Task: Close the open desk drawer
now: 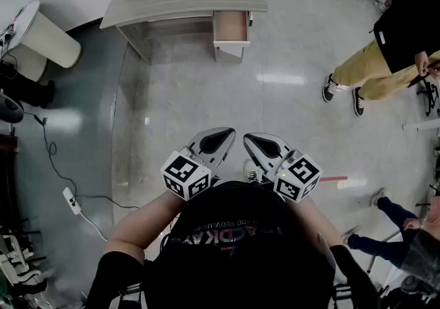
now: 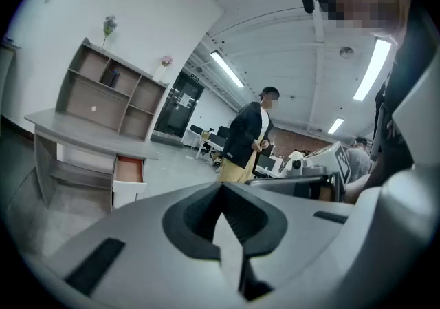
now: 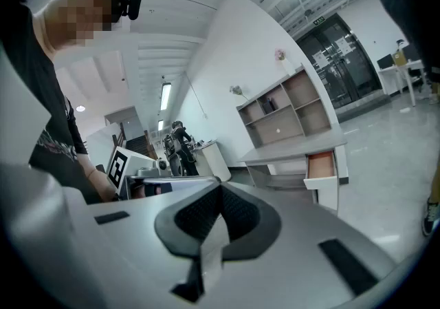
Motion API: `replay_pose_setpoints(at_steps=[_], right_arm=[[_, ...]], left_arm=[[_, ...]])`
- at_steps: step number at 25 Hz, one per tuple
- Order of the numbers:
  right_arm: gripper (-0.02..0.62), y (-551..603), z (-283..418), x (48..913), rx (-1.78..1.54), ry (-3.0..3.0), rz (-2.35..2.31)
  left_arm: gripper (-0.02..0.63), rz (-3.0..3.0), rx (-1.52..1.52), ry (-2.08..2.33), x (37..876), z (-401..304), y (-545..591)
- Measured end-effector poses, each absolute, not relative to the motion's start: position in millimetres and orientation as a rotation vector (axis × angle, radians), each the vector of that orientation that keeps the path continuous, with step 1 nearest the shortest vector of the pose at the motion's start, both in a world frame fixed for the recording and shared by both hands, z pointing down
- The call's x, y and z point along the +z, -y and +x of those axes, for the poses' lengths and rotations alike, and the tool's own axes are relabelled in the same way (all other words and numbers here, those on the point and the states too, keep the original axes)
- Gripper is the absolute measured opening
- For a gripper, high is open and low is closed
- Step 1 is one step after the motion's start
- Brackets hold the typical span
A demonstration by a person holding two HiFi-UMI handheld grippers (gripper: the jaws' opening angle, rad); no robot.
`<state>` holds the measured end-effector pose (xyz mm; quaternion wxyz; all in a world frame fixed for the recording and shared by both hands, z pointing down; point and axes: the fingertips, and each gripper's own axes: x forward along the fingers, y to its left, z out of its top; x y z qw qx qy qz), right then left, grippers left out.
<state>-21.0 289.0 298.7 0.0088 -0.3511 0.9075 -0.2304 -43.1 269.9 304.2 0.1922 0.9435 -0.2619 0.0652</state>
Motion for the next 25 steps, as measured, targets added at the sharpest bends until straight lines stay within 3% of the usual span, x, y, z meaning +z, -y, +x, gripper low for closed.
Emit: replay_pose_setpoints(at_steps=[25], right_arm=[[0.009,-279.1,-20.6,290.7,-0.699,-2.822,-1.105]], left_arm=[[0.010,2.653,0.171,0.722,301.7,-48.1,-263.4]])
